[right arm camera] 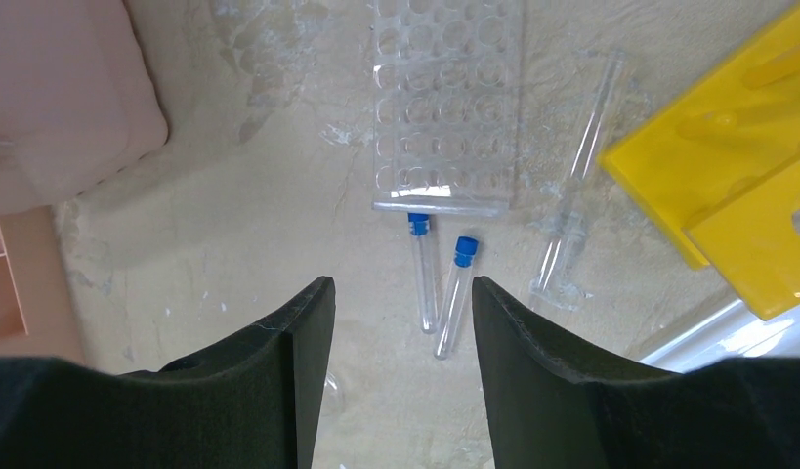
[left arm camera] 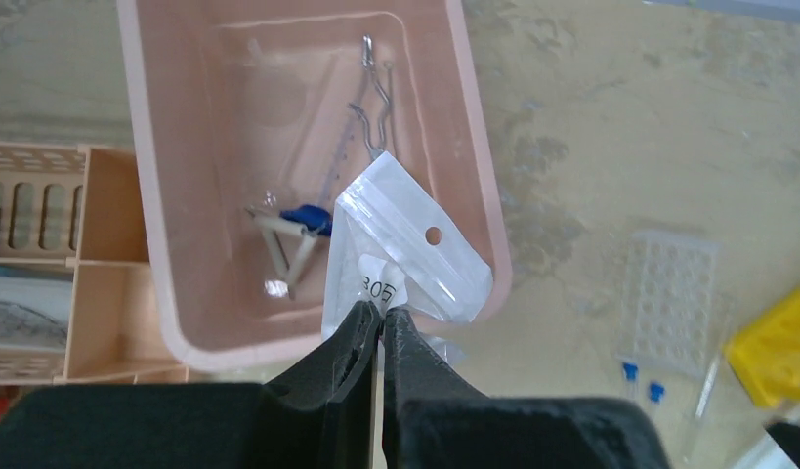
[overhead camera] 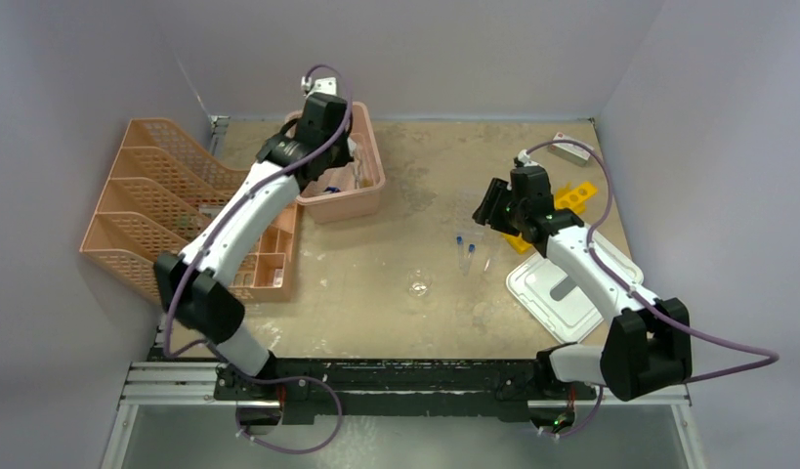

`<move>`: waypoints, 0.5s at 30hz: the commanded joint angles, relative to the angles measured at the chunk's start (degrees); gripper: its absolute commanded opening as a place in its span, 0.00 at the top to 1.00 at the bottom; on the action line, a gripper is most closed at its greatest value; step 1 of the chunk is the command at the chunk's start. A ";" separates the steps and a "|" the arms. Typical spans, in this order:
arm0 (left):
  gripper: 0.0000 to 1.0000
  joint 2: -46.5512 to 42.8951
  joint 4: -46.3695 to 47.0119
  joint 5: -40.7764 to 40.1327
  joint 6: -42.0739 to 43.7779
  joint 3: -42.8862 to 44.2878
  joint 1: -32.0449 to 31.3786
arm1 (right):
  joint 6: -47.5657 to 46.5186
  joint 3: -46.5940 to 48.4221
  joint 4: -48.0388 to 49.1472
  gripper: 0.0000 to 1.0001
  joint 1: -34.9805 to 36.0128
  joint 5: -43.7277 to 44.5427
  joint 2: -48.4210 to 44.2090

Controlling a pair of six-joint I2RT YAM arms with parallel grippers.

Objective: Organize the chemistry lab equipment

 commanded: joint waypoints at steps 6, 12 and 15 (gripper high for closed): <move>1.00 19.96 -9.85 -10.07 -1.66 10.48 3.04 | -4.13 3.63 -1.75 0.44 -0.32 6.12 -2.84; 1.00 24.06 -7.93 -10.79 -1.68 9.05 5.31 | -5.23 4.05 -1.67 0.44 -0.32 7.91 -3.41; 1.00 26.01 -7.87 -10.97 -0.95 9.15 6.08 | -5.32 4.38 -2.18 0.44 -0.28 8.30 -3.17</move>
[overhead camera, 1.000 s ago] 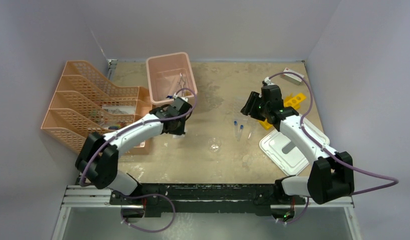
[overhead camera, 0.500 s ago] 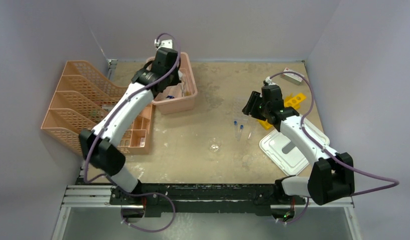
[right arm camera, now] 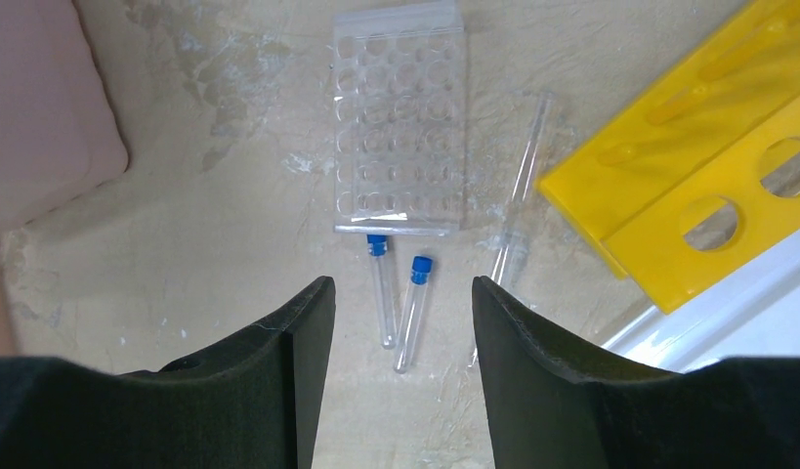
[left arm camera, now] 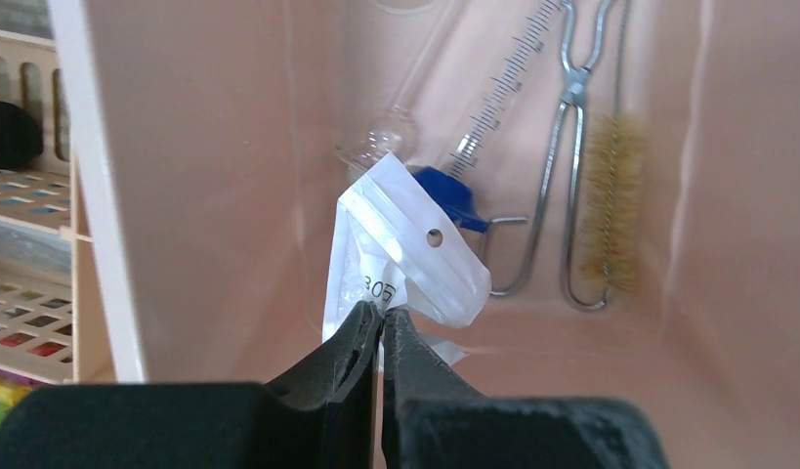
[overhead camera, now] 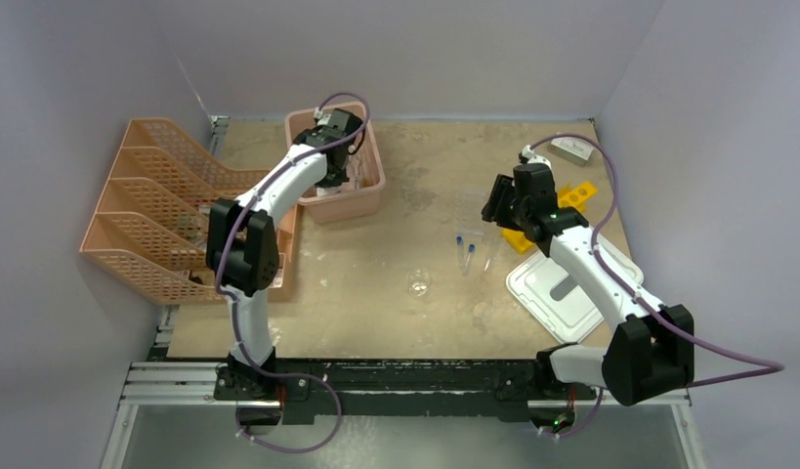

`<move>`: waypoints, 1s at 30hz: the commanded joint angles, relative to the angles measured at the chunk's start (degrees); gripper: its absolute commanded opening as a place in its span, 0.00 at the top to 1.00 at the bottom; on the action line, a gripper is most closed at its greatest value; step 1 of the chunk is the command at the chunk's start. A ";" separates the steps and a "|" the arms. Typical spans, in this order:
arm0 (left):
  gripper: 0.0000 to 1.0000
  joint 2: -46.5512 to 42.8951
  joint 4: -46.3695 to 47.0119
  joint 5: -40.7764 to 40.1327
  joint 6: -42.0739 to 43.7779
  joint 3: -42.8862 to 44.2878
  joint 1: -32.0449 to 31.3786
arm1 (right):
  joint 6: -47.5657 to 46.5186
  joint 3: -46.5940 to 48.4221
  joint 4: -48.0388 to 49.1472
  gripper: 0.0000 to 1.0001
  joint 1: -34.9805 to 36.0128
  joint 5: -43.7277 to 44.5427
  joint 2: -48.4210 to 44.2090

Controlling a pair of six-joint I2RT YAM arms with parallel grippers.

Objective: Organize the chemistry lab equipment

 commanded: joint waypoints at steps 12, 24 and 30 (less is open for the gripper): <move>0.60 0.96 1.23 -0.22 2.67 3.14 2.04 | -3.45 3.91 0.32 0.44 -0.25 6.10 -1.50; 0.38 -12.91 11.96 22.00 3.49 2.77 1.70 | -4.55 3.36 -1.26 0.44 -0.19 0.20 0.74; 0.23 -25.03 25.69 32.39 2.56 -10.26 1.11 | -5.60 2.99 -3.63 0.46 0.31 -3.13 3.21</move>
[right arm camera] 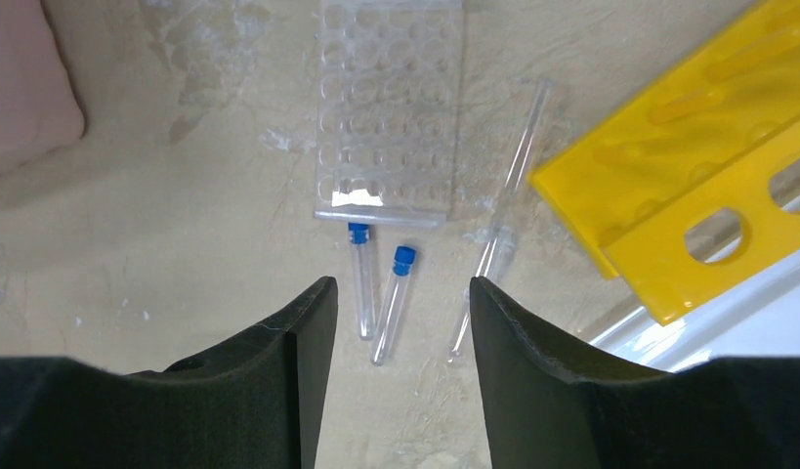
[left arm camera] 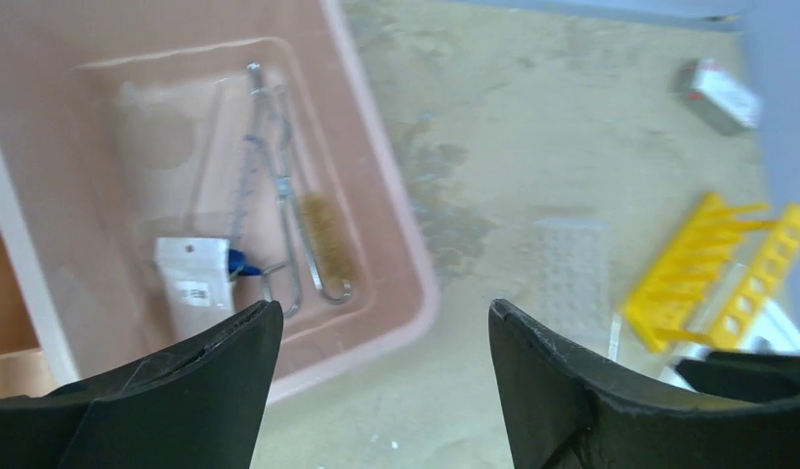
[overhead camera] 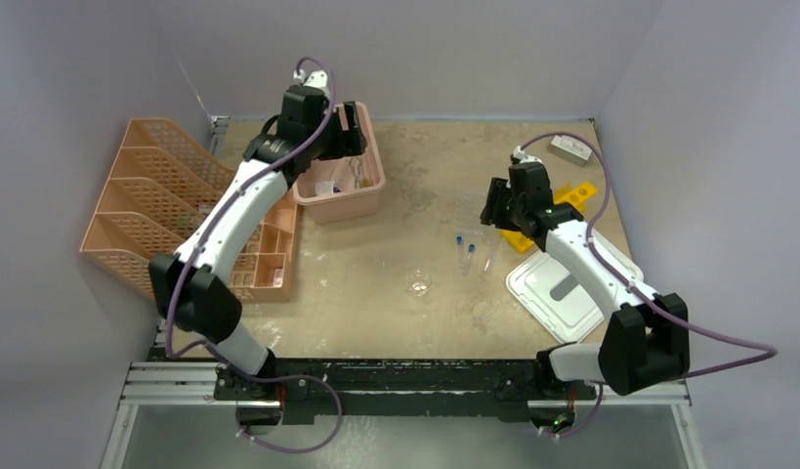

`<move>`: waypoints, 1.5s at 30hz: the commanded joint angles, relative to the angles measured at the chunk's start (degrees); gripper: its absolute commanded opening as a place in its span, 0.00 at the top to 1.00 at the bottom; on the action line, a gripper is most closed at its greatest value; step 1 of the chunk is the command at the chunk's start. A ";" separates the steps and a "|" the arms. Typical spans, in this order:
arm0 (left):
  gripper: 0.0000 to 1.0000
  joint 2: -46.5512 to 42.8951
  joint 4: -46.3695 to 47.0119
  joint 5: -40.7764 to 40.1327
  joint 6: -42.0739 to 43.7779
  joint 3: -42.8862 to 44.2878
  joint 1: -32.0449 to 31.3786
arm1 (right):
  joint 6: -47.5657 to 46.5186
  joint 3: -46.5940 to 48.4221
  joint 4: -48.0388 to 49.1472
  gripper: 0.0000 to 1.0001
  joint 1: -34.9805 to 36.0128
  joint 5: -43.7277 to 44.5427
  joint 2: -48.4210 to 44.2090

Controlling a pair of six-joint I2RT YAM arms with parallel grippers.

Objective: Organize the chemistry lab equipment

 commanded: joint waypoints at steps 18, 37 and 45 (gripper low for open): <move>0.14 -14.59 11.72 -6.36 -4.62 -26.01 -27.18 | 6.10 -1.20 -5.42 0.42 4.63 -4.08 0.87; 0.18 -4.77 13.20 -20.61 -9.14 -30.93 -40.90 | 6.63 -1.48 -6.23 0.41 4.41 -2.91 1.45; 0.12 -0.94 14.16 -14.61 -8.03 -30.89 -40.88 | 7.00 -2.08 -6.12 0.41 4.48 -2.54 1.55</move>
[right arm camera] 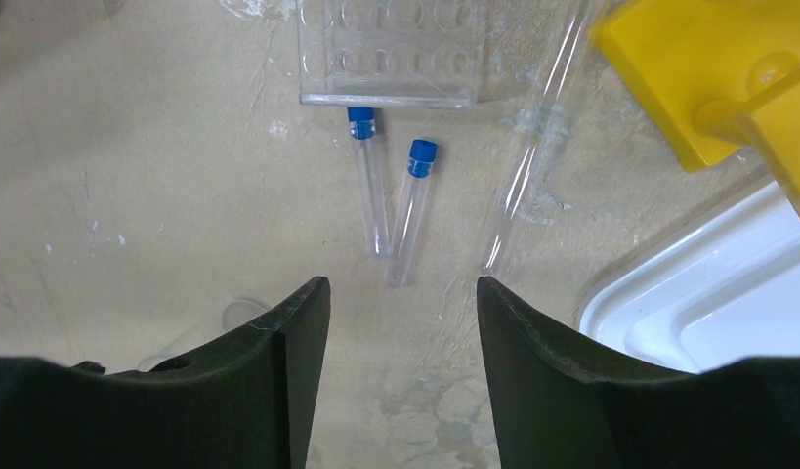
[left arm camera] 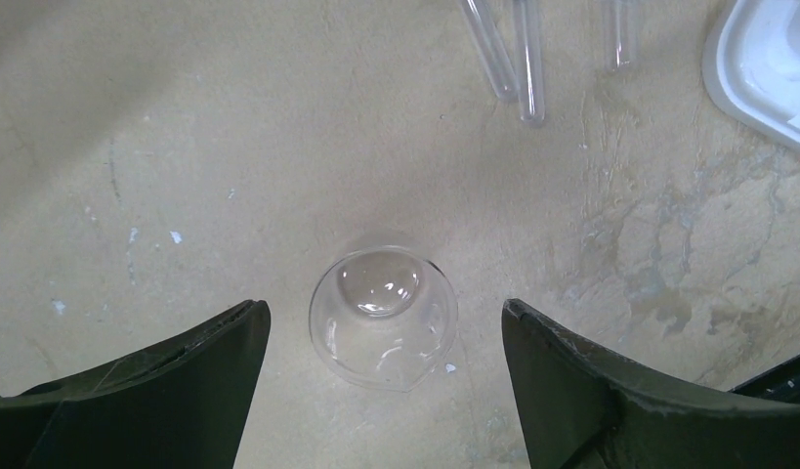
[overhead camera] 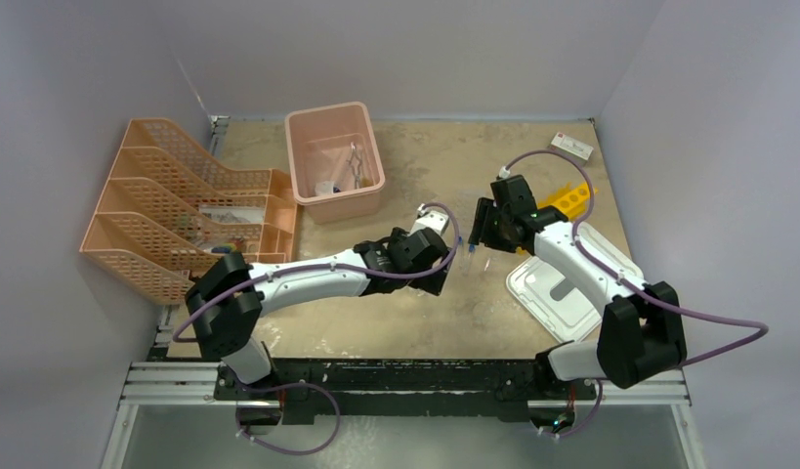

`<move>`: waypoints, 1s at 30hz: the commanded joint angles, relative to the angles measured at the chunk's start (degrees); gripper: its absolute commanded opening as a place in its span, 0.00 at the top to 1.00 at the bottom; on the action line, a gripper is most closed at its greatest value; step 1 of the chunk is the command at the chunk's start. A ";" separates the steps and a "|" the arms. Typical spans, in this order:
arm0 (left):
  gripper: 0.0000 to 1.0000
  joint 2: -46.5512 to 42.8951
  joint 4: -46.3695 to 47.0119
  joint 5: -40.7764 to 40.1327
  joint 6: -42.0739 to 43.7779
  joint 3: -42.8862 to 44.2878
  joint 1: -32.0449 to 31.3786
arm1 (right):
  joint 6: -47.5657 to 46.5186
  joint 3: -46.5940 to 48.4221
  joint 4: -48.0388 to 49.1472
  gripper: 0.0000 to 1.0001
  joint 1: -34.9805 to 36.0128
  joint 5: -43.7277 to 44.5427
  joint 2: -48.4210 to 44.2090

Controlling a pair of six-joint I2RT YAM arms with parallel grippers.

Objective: Organize the chemistry lab equipment

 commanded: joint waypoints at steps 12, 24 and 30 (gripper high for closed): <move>0.33 6.84 -2.96 -1.32 -2.92 3.60 -0.01 | 0.69 -1.04 1.20 0.41 -0.14 0.09 -2.32; 0.52 1.54 -7.67 -6.59 -4.59 8.89 1.98 | 0.81 -0.82 1.30 0.41 -0.14 0.89 -2.58; 0.52 -4.53 -9.74 -8.12 -4.73 13.45 8.93 | 0.79 -0.69 1.08 0.41 -0.18 1.37 -3.23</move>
